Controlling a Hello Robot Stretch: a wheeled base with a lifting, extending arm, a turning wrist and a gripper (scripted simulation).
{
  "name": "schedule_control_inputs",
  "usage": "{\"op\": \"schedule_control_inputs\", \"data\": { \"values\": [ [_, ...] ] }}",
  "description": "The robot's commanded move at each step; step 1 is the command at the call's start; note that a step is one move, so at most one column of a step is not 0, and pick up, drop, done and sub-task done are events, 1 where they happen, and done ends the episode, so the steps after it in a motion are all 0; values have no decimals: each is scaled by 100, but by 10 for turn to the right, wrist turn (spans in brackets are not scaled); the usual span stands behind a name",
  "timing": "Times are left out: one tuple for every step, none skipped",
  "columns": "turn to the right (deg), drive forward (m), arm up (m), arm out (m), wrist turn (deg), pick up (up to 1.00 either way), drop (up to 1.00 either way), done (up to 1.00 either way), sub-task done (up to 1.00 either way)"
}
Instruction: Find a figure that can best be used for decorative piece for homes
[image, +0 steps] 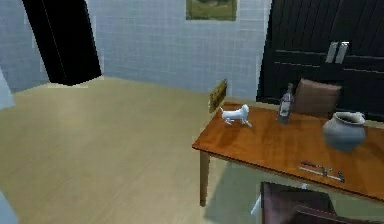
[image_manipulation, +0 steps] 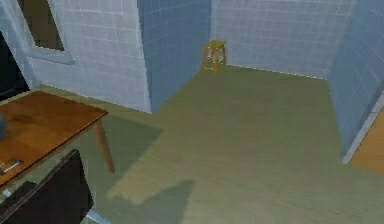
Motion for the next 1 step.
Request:
{"op": "schedule_control_inputs", "data": {
  "values": [
    [0, 20, 0, 0, 0, 0, 0, 0, 0]
  ]
}}
